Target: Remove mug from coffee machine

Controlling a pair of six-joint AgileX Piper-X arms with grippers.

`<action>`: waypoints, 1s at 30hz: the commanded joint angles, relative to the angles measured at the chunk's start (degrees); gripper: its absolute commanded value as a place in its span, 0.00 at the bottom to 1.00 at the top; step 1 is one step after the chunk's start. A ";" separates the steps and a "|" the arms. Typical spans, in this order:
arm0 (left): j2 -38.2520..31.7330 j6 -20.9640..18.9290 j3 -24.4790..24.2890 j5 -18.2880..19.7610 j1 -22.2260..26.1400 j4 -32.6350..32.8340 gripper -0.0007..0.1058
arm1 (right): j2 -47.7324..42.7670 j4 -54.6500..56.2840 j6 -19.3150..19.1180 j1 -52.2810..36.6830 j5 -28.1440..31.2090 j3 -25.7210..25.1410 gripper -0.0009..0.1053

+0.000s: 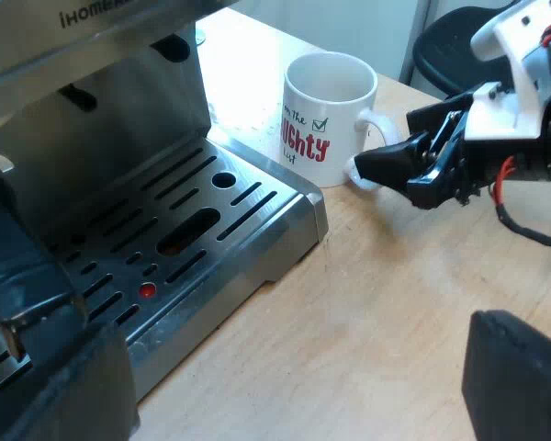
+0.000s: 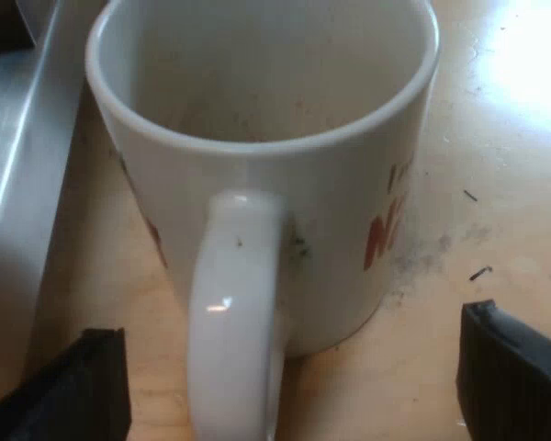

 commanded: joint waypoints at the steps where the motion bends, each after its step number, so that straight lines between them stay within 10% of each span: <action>1: 0.00 -0.45 0.01 0.25 -0.42 -0.66 0.79 | -3.18 4.04 -0.27 -0.08 -0.45 -0.25 0.71; 30: 0.00 -0.45 0.01 0.25 -0.42 -0.21 0.79 | -38.80 39.00 -0.27 -0.08 -11.30 -0.25 0.71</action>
